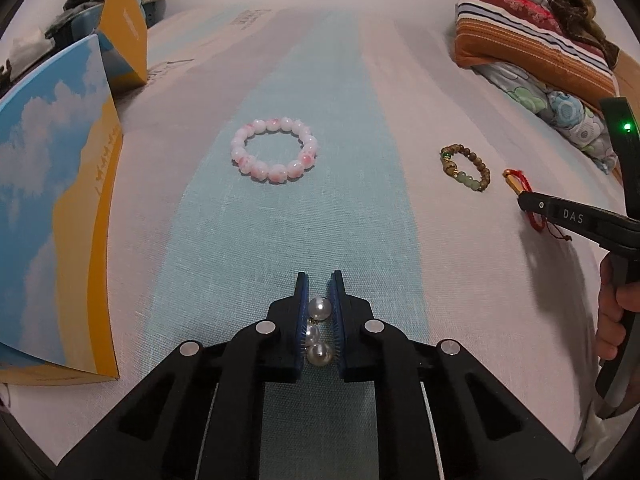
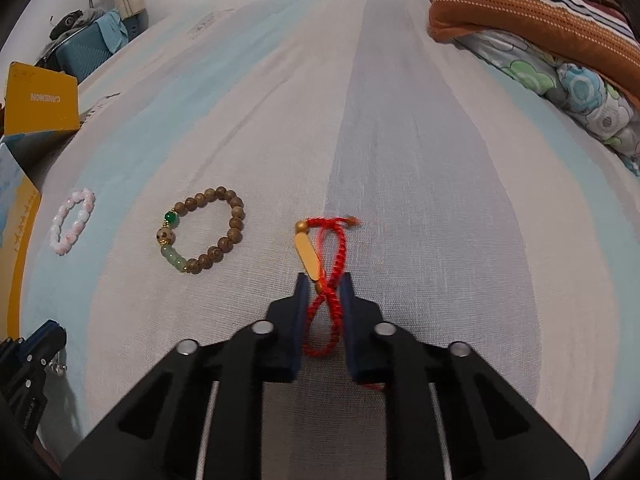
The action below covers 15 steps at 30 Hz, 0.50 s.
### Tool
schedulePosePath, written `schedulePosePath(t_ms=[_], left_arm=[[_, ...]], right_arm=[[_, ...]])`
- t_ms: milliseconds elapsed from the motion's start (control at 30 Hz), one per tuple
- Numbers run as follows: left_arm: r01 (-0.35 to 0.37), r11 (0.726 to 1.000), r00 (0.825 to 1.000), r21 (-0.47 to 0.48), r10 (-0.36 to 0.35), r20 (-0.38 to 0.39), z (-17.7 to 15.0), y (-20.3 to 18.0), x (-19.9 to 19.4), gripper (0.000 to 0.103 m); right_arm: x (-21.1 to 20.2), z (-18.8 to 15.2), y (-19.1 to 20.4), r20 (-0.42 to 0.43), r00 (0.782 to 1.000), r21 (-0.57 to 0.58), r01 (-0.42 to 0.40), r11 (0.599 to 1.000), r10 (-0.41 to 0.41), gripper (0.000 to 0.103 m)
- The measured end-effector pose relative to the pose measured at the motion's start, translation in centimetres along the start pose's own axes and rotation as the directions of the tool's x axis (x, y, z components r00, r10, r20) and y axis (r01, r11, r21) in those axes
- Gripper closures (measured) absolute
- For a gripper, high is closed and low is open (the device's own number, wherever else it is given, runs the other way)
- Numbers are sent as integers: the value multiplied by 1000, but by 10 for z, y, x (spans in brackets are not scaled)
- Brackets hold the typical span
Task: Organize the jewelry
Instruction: 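Close left tool on pearl strand while right tool closes on red cord bracelet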
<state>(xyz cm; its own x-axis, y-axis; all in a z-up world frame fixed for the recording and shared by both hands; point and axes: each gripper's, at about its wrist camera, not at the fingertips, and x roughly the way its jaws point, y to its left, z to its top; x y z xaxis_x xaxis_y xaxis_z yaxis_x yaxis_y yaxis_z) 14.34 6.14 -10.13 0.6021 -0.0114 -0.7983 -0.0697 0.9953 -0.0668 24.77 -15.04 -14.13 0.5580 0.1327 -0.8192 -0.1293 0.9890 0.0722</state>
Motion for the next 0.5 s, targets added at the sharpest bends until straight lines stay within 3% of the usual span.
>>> schedulePosePath(t_ms=[500], left_arm=[[3,1000,999,2,-3,42,2,1,-18,93]], right_arm=[[-22,4,1,69,998,11,-1,1000,1,95]])
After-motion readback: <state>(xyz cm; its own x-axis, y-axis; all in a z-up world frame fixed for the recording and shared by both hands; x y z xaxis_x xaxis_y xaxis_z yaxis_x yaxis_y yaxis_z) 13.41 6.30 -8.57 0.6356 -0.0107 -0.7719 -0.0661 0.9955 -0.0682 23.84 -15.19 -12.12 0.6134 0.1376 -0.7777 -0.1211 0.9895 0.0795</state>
